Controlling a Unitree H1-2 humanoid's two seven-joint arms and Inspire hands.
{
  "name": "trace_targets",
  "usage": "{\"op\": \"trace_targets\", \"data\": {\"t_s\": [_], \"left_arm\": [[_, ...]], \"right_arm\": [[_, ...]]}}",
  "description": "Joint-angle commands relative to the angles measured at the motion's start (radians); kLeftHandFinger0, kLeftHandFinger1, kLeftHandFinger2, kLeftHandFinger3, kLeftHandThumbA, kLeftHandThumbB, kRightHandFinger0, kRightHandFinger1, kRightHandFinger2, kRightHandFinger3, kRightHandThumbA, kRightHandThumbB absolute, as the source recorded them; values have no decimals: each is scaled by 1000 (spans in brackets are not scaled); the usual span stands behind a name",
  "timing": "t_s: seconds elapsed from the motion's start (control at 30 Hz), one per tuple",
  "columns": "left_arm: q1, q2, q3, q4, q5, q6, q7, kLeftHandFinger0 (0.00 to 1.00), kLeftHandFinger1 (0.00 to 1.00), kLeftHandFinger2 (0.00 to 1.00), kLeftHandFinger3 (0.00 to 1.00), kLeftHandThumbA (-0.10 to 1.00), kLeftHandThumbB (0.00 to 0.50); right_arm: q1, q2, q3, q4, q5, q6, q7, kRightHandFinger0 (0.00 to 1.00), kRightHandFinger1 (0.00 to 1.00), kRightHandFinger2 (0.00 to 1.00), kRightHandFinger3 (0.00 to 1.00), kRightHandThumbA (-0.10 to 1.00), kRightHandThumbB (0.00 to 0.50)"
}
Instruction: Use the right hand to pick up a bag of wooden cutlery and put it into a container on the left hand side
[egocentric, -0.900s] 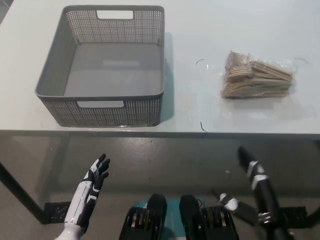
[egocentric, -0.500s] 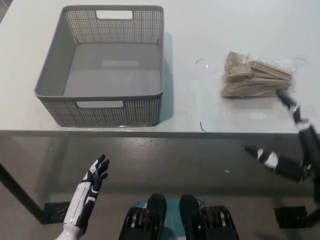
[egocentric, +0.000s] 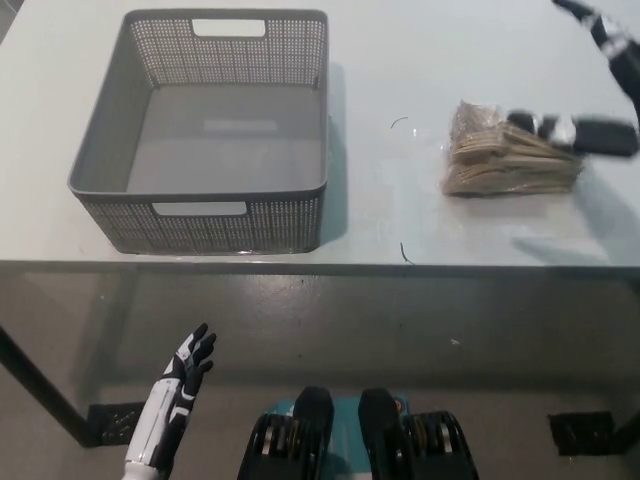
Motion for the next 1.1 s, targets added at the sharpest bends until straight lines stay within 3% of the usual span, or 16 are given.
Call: {"op": "trace_targets", "data": {"t_s": [0.0,0.47,1.07], "left_arm": [[-2,15,-3,-22,7,-46,-10,1000,1000,1000,1000,1000,71],[-3,22,-8,-21,1,-39,-28,1000,1000,1000,1000,967,57],[-18,33,-5,-16,1,-35,-48,1000,1000,1000,1000,989,86]], "right_arm": [[-219,-43,84,176,-79,92,139,1000,1000,1000,1000,865,500],[-449,-6,268,697,-137,-28,179,1000,1000,1000,1000,926,500],[-497,-4,316,855,-152,-91,281,1000,1000,1000,1000,829,500]]}}
